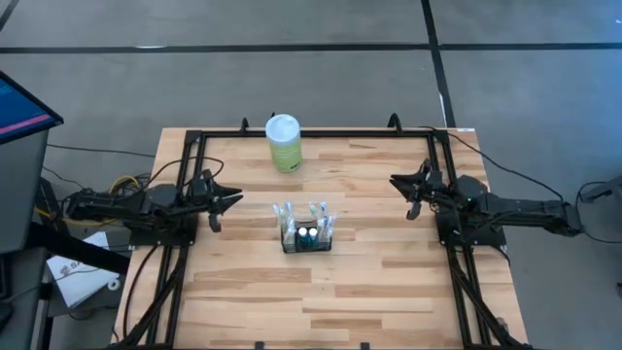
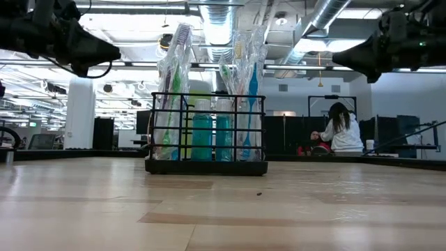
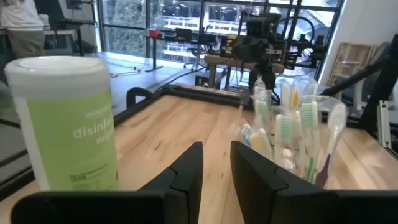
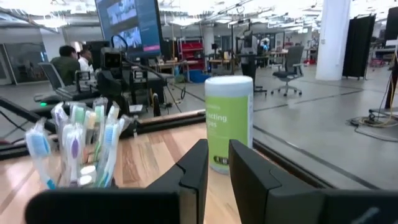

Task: Pick & Place toothbrushing station
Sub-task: Return to Home Position

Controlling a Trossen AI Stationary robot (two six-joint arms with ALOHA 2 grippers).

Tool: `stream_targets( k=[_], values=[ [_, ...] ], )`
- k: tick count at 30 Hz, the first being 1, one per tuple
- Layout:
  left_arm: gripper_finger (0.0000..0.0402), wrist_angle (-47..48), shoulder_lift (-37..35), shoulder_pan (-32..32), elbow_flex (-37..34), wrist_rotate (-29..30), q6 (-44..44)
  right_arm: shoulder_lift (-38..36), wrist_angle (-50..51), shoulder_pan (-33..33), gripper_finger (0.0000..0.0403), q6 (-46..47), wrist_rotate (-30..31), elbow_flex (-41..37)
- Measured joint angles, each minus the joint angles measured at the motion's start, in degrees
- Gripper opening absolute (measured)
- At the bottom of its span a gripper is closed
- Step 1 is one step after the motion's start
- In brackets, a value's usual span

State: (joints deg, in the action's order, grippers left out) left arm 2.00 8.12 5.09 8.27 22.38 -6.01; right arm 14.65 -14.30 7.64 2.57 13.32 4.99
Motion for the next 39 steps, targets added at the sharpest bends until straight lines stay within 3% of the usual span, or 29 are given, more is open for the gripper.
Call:
stream_targets(
  k=[10,20,39],
  values=[
    [0.0076,0.00,-8.04,-0.01,-4.57,-0.99,0.31,-2.00,5.60,-0.55,0.0056,0.90,0.02,-0.02],
    [0.0076,-0.56,-8.11,0.08,-5.92,-2.73,-0.05,-1.97,10.00,-0.55,0.0056,6.91,0.13,-0.02],
    [0.0076,-4.54,-6.83,0.08,-6.25,-2.39,-0.65,-1.96,11.01,-0.44,0.0056,6.05,0.20,-0.02]
  ],
)
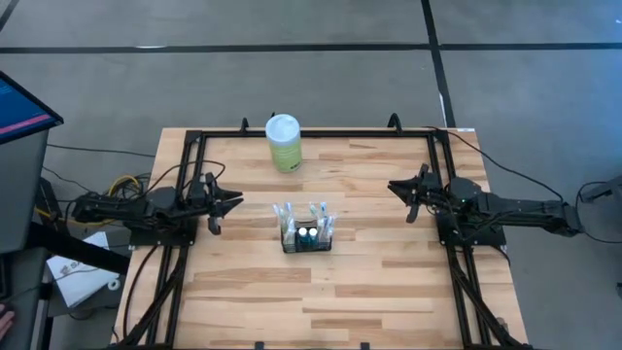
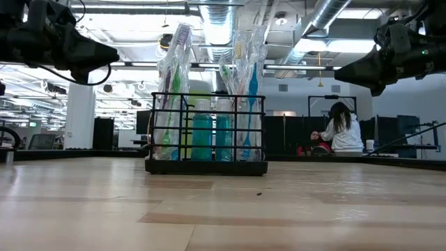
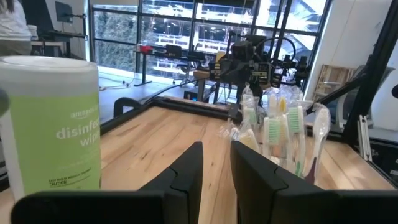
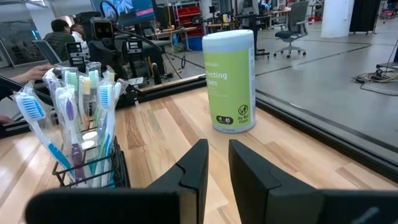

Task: Pick & Place toothbrushing station
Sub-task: Return to Home Position

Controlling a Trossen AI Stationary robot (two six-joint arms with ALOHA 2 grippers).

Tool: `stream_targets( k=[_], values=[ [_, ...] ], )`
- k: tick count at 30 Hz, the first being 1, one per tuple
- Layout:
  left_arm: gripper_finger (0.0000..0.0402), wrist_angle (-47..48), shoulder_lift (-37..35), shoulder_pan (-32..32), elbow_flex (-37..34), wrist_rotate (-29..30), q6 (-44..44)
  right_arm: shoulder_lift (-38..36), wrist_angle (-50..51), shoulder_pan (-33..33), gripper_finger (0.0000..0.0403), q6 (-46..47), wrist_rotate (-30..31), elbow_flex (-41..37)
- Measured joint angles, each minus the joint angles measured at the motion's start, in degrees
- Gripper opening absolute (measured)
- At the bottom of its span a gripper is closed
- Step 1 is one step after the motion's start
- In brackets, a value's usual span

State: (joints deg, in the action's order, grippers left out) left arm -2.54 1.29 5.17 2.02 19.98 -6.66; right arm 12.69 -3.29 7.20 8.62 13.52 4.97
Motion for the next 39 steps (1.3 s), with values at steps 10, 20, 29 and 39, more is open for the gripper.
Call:
stream_targets(
  k=[10,20,29,39],
  values=[
    [0.0076,-0.36,3.11,0.02,0.00,-0.04,-0.01,0.00,-0.06,0.00,0.0056,0.00,0.01,0.00],
    [0.0076,-0.51,6.53,0.02,0.04,-0.10,-0.01,0.00,-0.06,0.00,0.0056,0.00,0.00,0.00],
    [0.0076,-0.55,8.92,0.02,0.09,-0.28,-0.01,0.00,-0.06,0.00,0.0056,-0.01,0.00,0.02],
    [0.0076,-0.55,10.88,0.02,0.09,-0.23,-0.01,0.00,-0.04,0.00,0.0056,0.00,0.00,0.04]
  ],
)
